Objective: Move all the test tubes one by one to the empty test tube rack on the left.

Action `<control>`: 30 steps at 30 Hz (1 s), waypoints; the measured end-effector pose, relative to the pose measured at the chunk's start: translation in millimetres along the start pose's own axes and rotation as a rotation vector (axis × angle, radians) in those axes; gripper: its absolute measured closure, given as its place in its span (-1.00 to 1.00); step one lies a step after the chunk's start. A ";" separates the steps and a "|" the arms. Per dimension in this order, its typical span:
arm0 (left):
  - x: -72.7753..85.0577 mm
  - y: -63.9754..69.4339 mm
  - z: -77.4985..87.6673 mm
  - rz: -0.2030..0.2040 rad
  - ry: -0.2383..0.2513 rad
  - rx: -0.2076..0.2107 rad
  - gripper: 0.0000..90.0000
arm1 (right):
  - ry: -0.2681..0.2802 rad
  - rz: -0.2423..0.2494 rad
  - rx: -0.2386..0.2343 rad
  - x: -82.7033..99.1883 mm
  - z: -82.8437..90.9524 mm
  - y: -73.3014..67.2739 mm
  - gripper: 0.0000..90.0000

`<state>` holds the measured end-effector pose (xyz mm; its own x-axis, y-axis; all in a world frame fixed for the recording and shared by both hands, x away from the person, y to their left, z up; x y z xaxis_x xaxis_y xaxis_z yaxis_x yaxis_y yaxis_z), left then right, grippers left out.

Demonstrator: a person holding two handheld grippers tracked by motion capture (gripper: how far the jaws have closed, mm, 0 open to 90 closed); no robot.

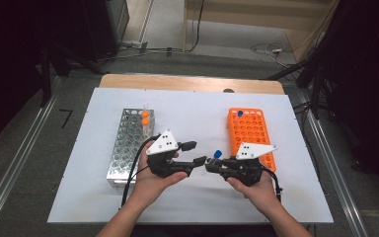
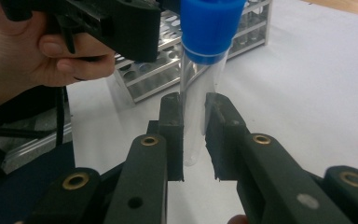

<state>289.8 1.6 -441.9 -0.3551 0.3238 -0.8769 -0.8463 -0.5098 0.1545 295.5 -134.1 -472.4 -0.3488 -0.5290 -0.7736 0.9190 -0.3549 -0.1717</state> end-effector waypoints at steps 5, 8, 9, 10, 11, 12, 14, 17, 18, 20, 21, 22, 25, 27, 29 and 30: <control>-0.2 10.9 -6.1 -0.035 -0.014 0.065 0.26 | -0.015 0.014 -0.016 -0.9 -6.4 -6.3 0.67; 0.9 15.5 -10.5 -0.052 -0.028 0.081 0.42 | -0.023 0.024 -0.023 -1.4 -9.7 -9.9 0.67; 1.2 16.5 -11.4 -0.057 -0.033 0.083 0.45 | -0.025 0.025 -0.027 -1.5 -10.5 -11.2 0.67; 1.3 17.3 -12.2 -0.059 -0.035 0.085 0.48 | -0.028 0.031 -0.027 -1.7 -11.2 -12.0 0.67; 1.4 17.7 -12.8 -0.059 -0.037 0.082 0.52 | -0.032 0.033 -0.028 -1.7 -11.8 -13.0 0.67; 1.4 17.9 -13.6 -0.056 -0.036 0.083 0.56 | -0.033 0.036 -0.029 -1.7 -12.3 -13.9 0.67; 1.6 18.7 -14.3 -0.060 -0.037 0.085 0.62 | -0.034 0.039 -0.031 -1.8 -13.1 -14.9 0.67; 1.6 18.7 -13.7 -0.075 -0.036 0.073 0.66 | -0.034 0.035 -0.039 -1.7 -13.2 -15.5 0.67; 1.5 18.5 -13.3 -0.078 -0.034 0.068 0.67 | -0.033 0.033 -0.041 -1.9 -13.0 -15.6 0.66; 1.0 18.4 -12.8 -0.088 -0.028 0.058 0.69 | -0.030 0.029 -0.048 -2.0 -12.7 -15.7 0.66; 0.8 18.7 -12.7 -0.090 -0.025 0.056 0.70 | -0.029 0.026 -0.051 -2.1 -12.4 -15.7 0.66; 0.7 18.7 -12.6 -0.092 -0.025 0.052 0.70 | -0.027 0.025 -0.052 -2.2 -12.3 -15.7 0.66; 0.2 18.4 -12.6 -0.092 -0.021 0.049 0.71 | -0.025 0.026 -0.045 -2.4 -11.9 -15.0 0.65; -0.6 16.9 -11.2 -0.085 -0.013 0.047 0.71 | -0.024 0.024 -0.043 -2.3 -11.6 -14.8 0.61; -1.9 14.8 -8.3 -0.075 0.001 0.041 0.71 | -0.025 0.029 -0.028 -2.1 -10.8 -14.1 0.41; -2.6 13.2 -6.1 -0.071 0.008 0.037 0.71 | -0.019 0.027 -0.018 -2.3 -10.0 -13.3 0.32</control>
Point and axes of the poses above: each handheld gripper's, and its own axes: z roughly backward along the jaws, x roughly out of its underside, y roughly to its right, the point moved 7 cm from there along -z, roughly forward along the jaws, and after that the axes turned 10 degrees about -y, right-handed, at the moved point
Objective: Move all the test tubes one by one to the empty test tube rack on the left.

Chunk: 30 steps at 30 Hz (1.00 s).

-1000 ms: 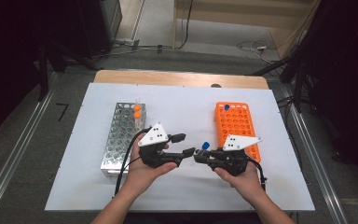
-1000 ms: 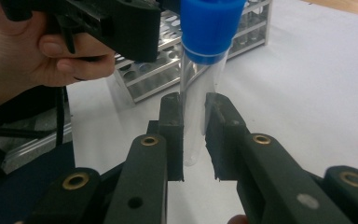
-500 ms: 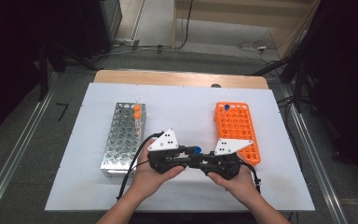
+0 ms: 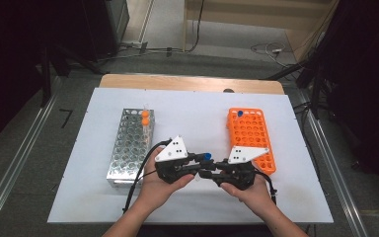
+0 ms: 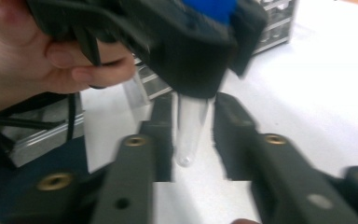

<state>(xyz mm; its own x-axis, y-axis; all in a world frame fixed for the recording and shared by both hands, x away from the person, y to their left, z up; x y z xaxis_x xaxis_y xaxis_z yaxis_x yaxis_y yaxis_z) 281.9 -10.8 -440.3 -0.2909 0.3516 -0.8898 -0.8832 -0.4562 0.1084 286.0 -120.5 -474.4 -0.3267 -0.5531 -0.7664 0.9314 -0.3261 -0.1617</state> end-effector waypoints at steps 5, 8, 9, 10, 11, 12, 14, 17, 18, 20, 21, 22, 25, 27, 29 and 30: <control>-1.0 -10.7 11.8 0.022 0.022 -0.038 0.71 | 0.038 -0.014 0.017 -2.2 7.5 6.0 -0.27; -1.2 -17.6 19.0 0.039 0.039 -0.063 0.71 | 0.041 -0.020 0.026 -0.9 11.1 10.4 -0.57; -1.2 -20.5 22.2 0.043 0.044 -0.072 0.71 | 0.039 -0.021 0.030 0.0 12.4 12.1 -0.65; -1.1 -22.4 24.1 0.046 0.047 -0.082 0.71 | 0.039 -0.022 0.035 1.2 14.5 14.7 -0.72; -0.9 -25.0 26.3 0.048 0.051 -0.094 0.71 | 0.044 -0.025 0.038 1.6 15.9 16.4 -0.80; -0.8 -27.5 28.2 0.052 0.054 -0.103 0.71 | 0.050 -0.029 0.045 2.2 17.9 19.1 -0.86; -0.8 -32.2 32.1 0.061 0.063 -0.122 0.71 | 0.048 -0.031 0.071 4.7 22.7 25.2 -0.99; -1.0 -41.0 40.7 0.069 0.076 -0.156 0.71 | 0.053 -0.037 0.096 8.1 29.7 33.4 -1.00; -0.8 -43.2 43.1 0.072 0.077 -0.163 0.71 | 0.060 -0.045 0.099 9.4 33.4 37.1 -1.00; -0.3 -50.4 50.3 0.080 0.088 -0.189 0.71 | 0.071 -0.059 0.100 11.6 38.9 43.1 -1.00; -0.1 -53.0 52.7 0.083 0.092 -0.198 0.71 | 0.073 -0.067 0.105 12.8 41.6 46.2 -1.00; 0.6 -56.4 56.1 0.090 0.096 -0.210 0.71 | 0.074 -0.072 0.108 13.7 43.2 48.3 -1.00; 3.1 -66.9 64.7 0.106 0.107 -0.243 0.71 | 0.075 -0.082 0.131 18.0 49.2 55.8 -1.00; 5.0 -73.2 69.7 0.116 0.113 -0.265 0.71 | 0.073 -0.085 0.149 20.7 53.1 60.5 -1.00; 6.4 -79.2 74.7 0.121 0.119 -0.290 0.71 | 0.077 -0.091 0.156 21.9 56.0 62.9 -1.00; 7.1 -82.2 77.4 0.124 0.121 -0.299 0.71 | 0.080 -0.093 0.162 22.6 57.4 64.4 -1.00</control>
Point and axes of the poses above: each handheld gripper's, and its own axes: z roughly backward along the jaws, x roughly out of its underside, y roughly to its right, the point moved 7 cm from there along -z, roughly forward along the jaws, and after that the axes turned 10 degrees about -y, right-handed, at the moved point
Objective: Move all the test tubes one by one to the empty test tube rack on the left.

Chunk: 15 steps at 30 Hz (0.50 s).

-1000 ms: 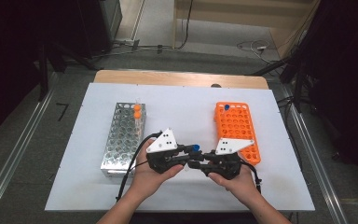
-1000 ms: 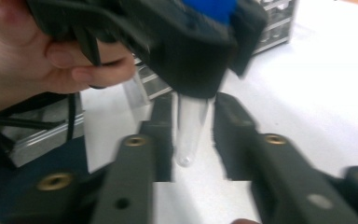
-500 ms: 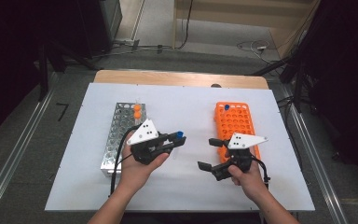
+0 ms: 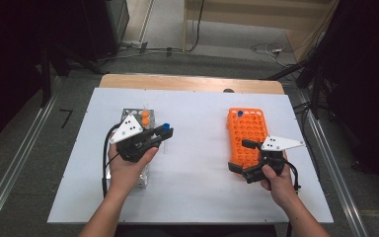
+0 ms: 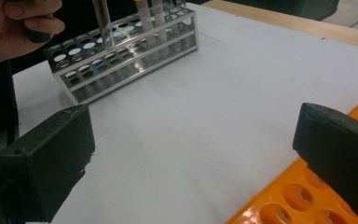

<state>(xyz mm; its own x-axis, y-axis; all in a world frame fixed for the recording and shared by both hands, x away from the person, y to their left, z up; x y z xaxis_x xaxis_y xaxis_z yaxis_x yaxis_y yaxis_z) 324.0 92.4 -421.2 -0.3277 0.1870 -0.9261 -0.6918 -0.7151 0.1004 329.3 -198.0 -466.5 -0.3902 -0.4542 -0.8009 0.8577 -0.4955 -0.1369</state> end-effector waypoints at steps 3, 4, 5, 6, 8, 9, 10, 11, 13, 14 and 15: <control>0.4 -10.9 5.0 0.014 0.011 -0.032 0.71 | 0.002 -0.013 0.011 2.4 3.8 3.8 -1.00; 0.6 -15.1 7.1 0.016 0.016 -0.045 0.71 | 0.002 -0.014 0.013 3.2 4.7 4.4 -1.00; 0.7 -18.2 8.7 0.019 0.019 -0.055 0.71 | 0.002 -0.018 0.018 4.4 6.2 4.9 -1.00; 0.8 -21.1 10.4 0.023 0.024 -0.064 0.71 | 0.002 -0.019 0.020 5.6 7.4 5.2 -1.00; 1.1 -26.4 13.3 0.030 0.031 -0.084 0.71 | 0.002 -0.020 0.029 8.9 10.7 6.3 -1.00; 1.8 -30.2 15.2 0.031 0.032 -0.098 0.71 | 0.002 -0.018 0.032 10.3 12.1 6.9 -1.00; 2.3 -33.1 16.4 0.038 0.036 -0.108 0.71 | 0.003 -0.021 0.038 12.6 14.7 7.9 -1.00; 2.8 -35.8 17.5 0.041 0.038 -0.116 0.71 | 0.004 -0.022 0.044 14.3 17.1 9.0 -1.00; 3.7 -40.9 19.2 0.049 0.045 -0.133 0.71 | 0.010 -0.029 0.052 16.7 22.2 11.6 -1.00; 3.9 -43.0 19.9 0.054 0.050 -0.140 0.71 | 0.013 -0.030 0.060 17.2 24.5 13.6 -1.00; 4.3 -45.1 20.5 0.056 0.051 -0.150 0.71 | 0.019 -0.037 0.065 17.2 26.5 15.3 -1.00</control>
Point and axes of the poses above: each handheld gripper's, and its own axes: z roughly backward along the jaws, x roughly out of its underside, y roughly to its right, the point moved 7 cm from there along -z, roughly forward along the jaws, and after that the axes turned 10 degrees about -y, right-handed, at the moved point
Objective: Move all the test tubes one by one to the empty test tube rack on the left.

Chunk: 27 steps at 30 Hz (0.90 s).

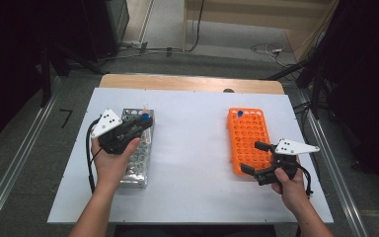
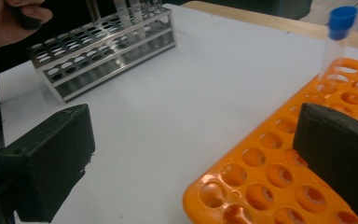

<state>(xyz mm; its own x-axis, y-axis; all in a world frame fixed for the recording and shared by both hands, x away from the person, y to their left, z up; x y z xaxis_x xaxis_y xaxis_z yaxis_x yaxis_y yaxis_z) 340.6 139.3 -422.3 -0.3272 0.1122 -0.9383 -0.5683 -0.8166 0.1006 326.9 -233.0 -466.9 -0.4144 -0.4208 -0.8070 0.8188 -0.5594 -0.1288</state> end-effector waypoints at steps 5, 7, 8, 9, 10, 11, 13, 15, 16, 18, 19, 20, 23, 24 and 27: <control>1.8 -6.2 -1.0 0.008 0.003 -0.026 0.71 | 0.003 -0.019 0.018 7.2 8.0 6.1 -1.00; 3.1 -8.9 -1.9 0.012 0.004 -0.036 0.71 | -0.002 -0.024 0.032 12.6 11.2 7.9 -1.00; 3.8 -10.4 -2.2 0.015 0.005 -0.045 0.71 | -0.004 -0.027 0.035 15.3 12.8 8.8 -1.00; 4.5 -11.7 -2.6 0.022 0.007 -0.053 0.71 | -0.006 -0.031 0.038 17.6 14.1 9.6 -1.00; 5.0 -12.7 -2.8 0.026 0.009 -0.053 0.71 | -0.009 -0.034 0.042 19.4 15.3 10.2 -1.00; 5.8 -14.1 -3.5 0.028 0.010 -0.058 0.71 | -0.010 -0.032 0.047 20.1 16.0 11.1 -1.00; 7.0 -16.4 -4.7 0.039 0.015 -0.069 0.71 | -0.005 -0.040 0.053 19.8 17.6 13.3 -1.00; 8.7 -18.0 -6.6 0.033 0.009 -0.088 0.71 | -0.004 -0.038 0.051 20.1 17.8 13.8 -1.00; 9.5 -18.6 -7.3 0.031 0.008 -0.095 0.71 | -0.005 -0.037 0.053 20.4 17.6 14.2 -1.00; 11.1 -19.2 -8.8 0.026 0.002 -0.108 0.71 | -0.005 -0.042 0.049 20.7 17.2 14.9 -1.00; 11.7 -19.4 -9.5 0.024 0.000 -0.113 0.71 | -0.004 -0.042 0.046 20.6 17.1 15.4 -1.00; 12.2 -19.2 -10.0 0.021 -0.002 -0.114 0.71 | -0.003 -0.041 0.047 20.6 17.1 15.9 -1.00; 13.3 -18.8 -11.8 0.022 -0.004 -0.120 0.71 | -0.005 -0.042 0.049 20.9 16.8 17.0 -1.00; 13.6 -18.5 -12.4 0.022 -0.002 -0.121 0.71 | -0.005 -0.042 0.049 20.9 16.7 17.0 -1.00; 15.4 -18.2 -14.0 0.021 -0.011 -0.125 0.71 | -0.006 -0.041 0.047 21.1 16.3 17.1 -1.00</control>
<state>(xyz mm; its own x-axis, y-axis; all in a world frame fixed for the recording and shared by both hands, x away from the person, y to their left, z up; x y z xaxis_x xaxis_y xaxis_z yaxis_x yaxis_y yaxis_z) 356.5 148.0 -443.2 -0.3467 0.1005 -0.9326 -0.4630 -0.8830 0.0770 325.7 -263.1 -476.8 -0.4496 -0.4015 -0.7979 0.7816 -0.6093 -0.1338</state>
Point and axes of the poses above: each handheld gripper's, and its own axes: z roughly backward along the jaws, x roughly out of its underside, y roughly to its right, the point moved 7 cm from there along -z, roughly forward along the jaws, and after that the axes turned 10 degrees about -y, right-handed, at the moved point
